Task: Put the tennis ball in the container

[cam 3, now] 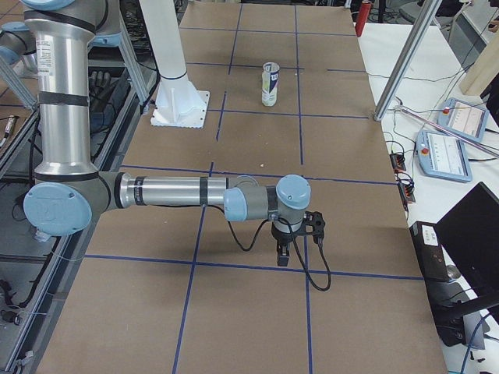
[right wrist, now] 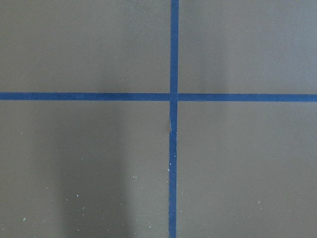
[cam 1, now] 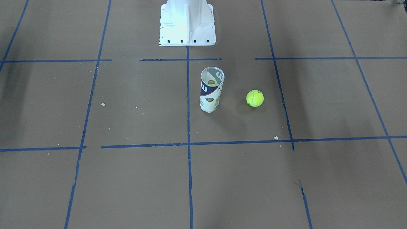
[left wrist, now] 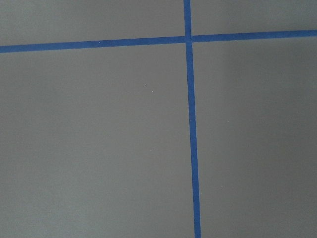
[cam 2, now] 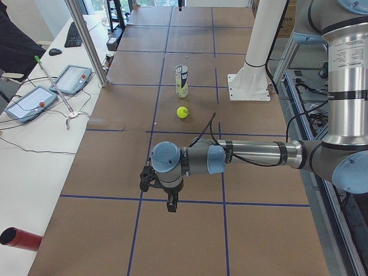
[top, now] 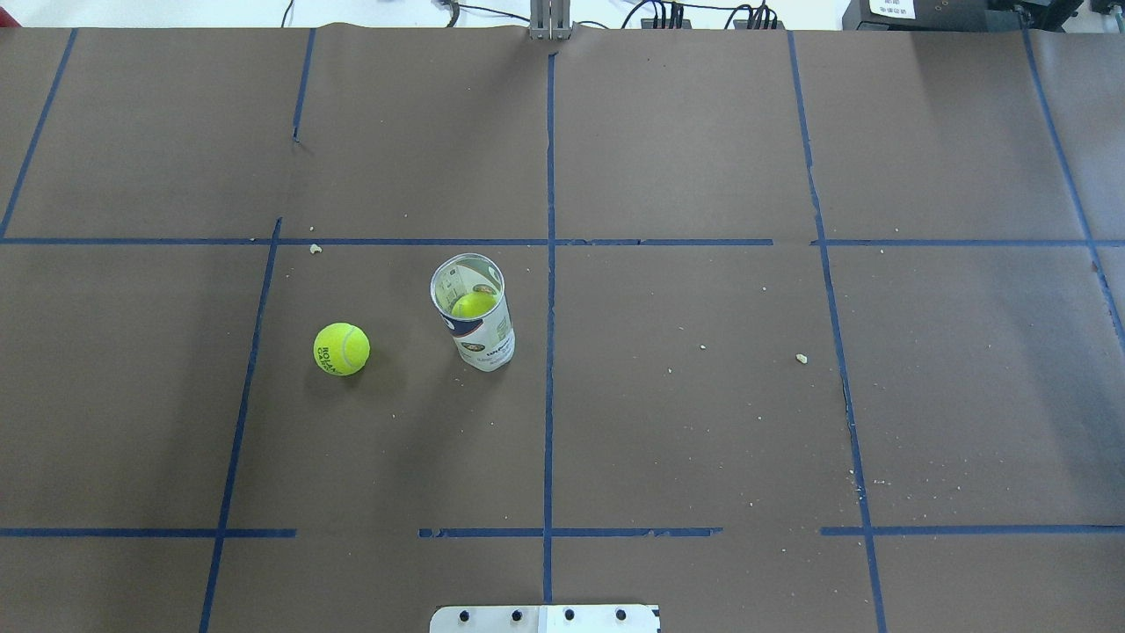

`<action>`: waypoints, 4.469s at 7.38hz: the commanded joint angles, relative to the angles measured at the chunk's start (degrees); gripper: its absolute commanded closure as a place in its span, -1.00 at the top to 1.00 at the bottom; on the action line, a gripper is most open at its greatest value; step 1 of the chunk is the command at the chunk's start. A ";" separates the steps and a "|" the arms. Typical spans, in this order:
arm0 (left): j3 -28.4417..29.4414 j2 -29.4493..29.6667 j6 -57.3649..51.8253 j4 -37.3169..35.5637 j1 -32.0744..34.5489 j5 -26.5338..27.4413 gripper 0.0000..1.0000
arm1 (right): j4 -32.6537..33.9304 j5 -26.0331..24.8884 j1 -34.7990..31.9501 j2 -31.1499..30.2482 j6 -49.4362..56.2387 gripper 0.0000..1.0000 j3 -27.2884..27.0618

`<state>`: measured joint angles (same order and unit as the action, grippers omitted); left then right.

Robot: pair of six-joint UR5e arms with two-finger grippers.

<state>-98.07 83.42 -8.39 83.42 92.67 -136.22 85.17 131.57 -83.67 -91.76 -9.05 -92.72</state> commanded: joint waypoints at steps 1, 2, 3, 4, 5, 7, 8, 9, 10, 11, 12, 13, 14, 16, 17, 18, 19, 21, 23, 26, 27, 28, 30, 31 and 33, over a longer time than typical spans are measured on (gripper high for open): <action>-0.01 0.86 0.13 0.17 0.31 0.33 1.00 | 0.00 0.00 0.00 0.00 0.00 1.00 0.00; -1.58 2.61 0.65 0.17 0.31 0.34 1.00 | 0.00 0.00 0.00 0.00 0.00 1.00 0.00; -6.64 4.36 0.83 -0.88 0.23 0.34 1.00 | 0.00 0.00 0.00 0.00 0.00 1.00 0.00; -9.22 7.60 8.06 -1.23 -0.99 0.42 1.00 | 0.00 0.00 0.00 0.00 0.00 1.00 0.00; -12.46 10.24 19.35 -1.15 -9.27 1.12 1.00 | 0.00 0.00 0.00 0.00 0.00 1.00 0.00; -12.32 20.96 33.76 -0.98 -20.74 5.61 1.00 | 0.00 0.00 0.00 0.00 0.00 1.00 0.00; -12.32 22.65 33.88 -0.28 -21.91 5.61 1.00 | 0.00 0.00 0.00 0.00 0.00 1.00 0.00; -12.06 24.58 34.49 -0.18 -25.40 5.87 1.00 | 0.00 0.00 0.00 0.00 0.00 1.00 0.00; -10.40 28.25 41.20 -0.10 -30.31 5.79 1.00 | 0.00 0.00 0.00 0.00 0.00 1.00 0.00; -9.43 31.07 49.62 1.12 -35.23 7.87 1.00 | 0.00 0.00 0.00 0.00 0.00 1.00 0.00; -9.16 31.01 53.18 5.31 -37.37 9.20 1.00 | 0.00 0.00 0.00 0.00 0.00 1.00 0.00; -6.89 30.75 54.78 9.70 -38.52 8.95 1.00 | 0.00 0.00 0.00 0.00 0.00 1.00 0.00; -5.74 29.71 59.24 12.88 -42.10 11.12 1.00 | 0.00 0.00 0.00 0.00 0.00 1.00 0.00; -5.73 27.25 66.90 16.95 -47.56 16.42 1.00 | 0.00 0.00 0.00 0.00 0.00 1.00 0.00; -6.16 27.32 70.50 17.04 -49.15 17.20 1.00 | 0.00 0.00 0.00 0.00 0.00 1.00 0.00; -6.17 27.32 73.32 16.96 -51.60 20.34 1.00 | 0.00 0.00 0.00 0.00 0.00 1.00 0.00; -6.08 27.32 73.69 16.96 -51.98 20.72 1.00 | 0.00 0.00 0.00 0.00 0.00 1.00 0.00; -5.03 27.23 74.48 16.96 -53.12 20.81 1.00 | 0.00 0.00 0.00 0.00 0.00 1.00 0.00; -3.45 27.15 75.53 17.04 -54.35 20.81 1.00 | 0.00 0.00 0.00 0.00 0.00 1.00 0.00; -2.57 27.23 76.16 17.22 -56.02 20.81 1.00 | 0.00 0.00 0.00 0.00 0.00 1.00 0.00; -1.43 27.23 76.07 18.18 -56.29 20.81 1.00 | 0.00 0.00 0.09 0.00 0.00 1.00 0.00; -0.90 27.23 76.16 19.40 -56.37 20.73 1.00 | 0.00 0.00 0.00 0.00 0.00 1.00 0.00; -0.98 27.50 76.33 19.50 -56.81 20.73 0.35 | 0.00 0.00 0.00 0.00 0.00 1.00 0.00; -1.07 27.58 76.33 19.42 -56.82 20.73 -0.61 | 0.00 0.00 0.00 0.00 0.00 1.00 0.00; -5.17 27.50 76.25 18.37 -56.12 20.64 -1.00 | 0.00 0.00 0.00 0.00 0.00 1.00 0.00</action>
<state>-100.56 110.96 67.95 102.56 36.08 -115.51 85.17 131.57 -83.67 -91.76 -9.05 -92.72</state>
